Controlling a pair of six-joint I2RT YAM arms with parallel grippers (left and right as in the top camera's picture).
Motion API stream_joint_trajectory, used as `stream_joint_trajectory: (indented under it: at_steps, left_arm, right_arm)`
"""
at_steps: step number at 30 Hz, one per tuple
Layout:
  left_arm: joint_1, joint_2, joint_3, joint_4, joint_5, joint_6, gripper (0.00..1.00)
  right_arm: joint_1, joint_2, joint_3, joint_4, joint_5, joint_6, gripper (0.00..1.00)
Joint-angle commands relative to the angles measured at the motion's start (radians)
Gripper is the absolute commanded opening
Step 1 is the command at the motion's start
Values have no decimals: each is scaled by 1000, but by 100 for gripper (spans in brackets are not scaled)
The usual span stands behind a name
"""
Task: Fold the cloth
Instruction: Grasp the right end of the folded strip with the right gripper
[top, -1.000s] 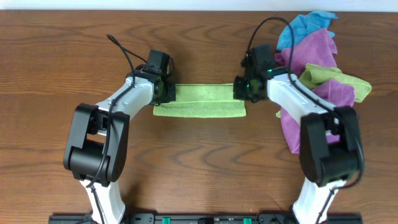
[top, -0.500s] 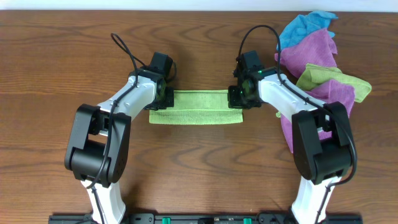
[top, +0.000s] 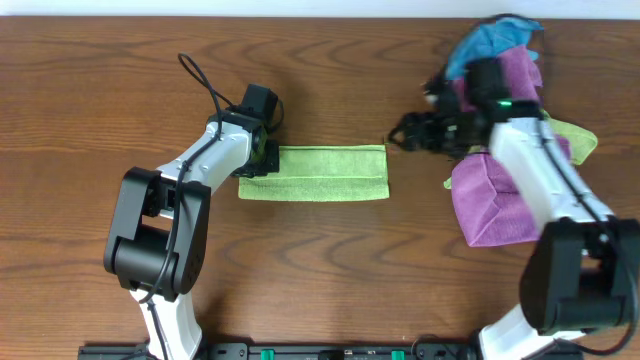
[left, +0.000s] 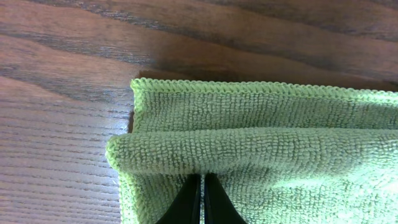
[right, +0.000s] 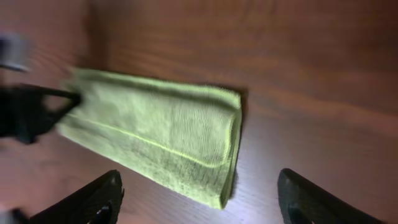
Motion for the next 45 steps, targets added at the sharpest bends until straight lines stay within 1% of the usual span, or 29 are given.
stream_joint_trajectory:
  at_steps: [1, 2, 5, 7, 10, 19, 24, 25, 26, 28, 29, 31, 33, 34, 35, 37, 41, 45]
  left_arm:
    - [5, 29, -13, -17, -40, -11, 6]
    - [5, 29, -13, -14, -40, -11, 6]
    - [5, 29, -13, -13, -40, -11, 6]
    - [5, 29, -13, -13, -40, -11, 6]
    - [5, 29, -13, -13, -40, -11, 5]
    - [5, 29, -13, -6, -35, -11, 6]
    - [5, 29, -13, 0, -6, -11, 6]
    - [5, 29, -13, -1, -6, -11, 6]
    - [5, 29, -13, -2, -6, -11, 6]
    - [5, 29, -13, -4, -6, -11, 6]
    - [5, 29, -13, -5, -6, -11, 6]
    - [11, 13, -10, -10, -6, -11, 6]
    - [15, -17, 0, -26, -6, -11, 6]
    - [17, -36, 6, -34, -6, -11, 6]
    - [19, -63, 13, -45, -6, -11, 6]
    - [21, -128, 29, -70, -6, -11, 6]
    - [23, -304, 54, -134, -6, -28, 6]
    - [22, -499, 55, -211, -6, -76, 6]
  right_arm:
    - [-64, 57, -105, 43, -326, -91, 80]
    - [-75, 78, -136, 67, -365, -91, 79]
    - [-70, 113, -156, 67, -368, -100, 80]
    - [-58, 136, -156, 70, -368, -101, 86]
    - [-43, 185, -156, 72, -353, -101, 88]
    - [1, 296, -156, 130, -358, -48, 88]
    - [67, 332, -156, 212, -357, 26, 87]
    - [79, 336, -156, 230, -356, 39, 86]
    - [90, 339, -156, 249, -353, 53, 82]
    - [93, 338, -154, 267, -335, 87, 65]
    - [91, 338, -149, 269, -335, 102, 53]
    - [73, 333, -124, 236, -334, 113, 25]
    - [58, 327, -100, 201, -333, 112, 11]
    - [51, 321, -84, 178, -328, 112, 5]
    - [47, 314, -69, 153, -315, 112, 2]
    - [37, 292, -28, 77, -255, 104, 1]
    - [45, 223, 79, -145, 27, 85, 2]
    - [96, 151, 156, -296, 327, 92, 1]
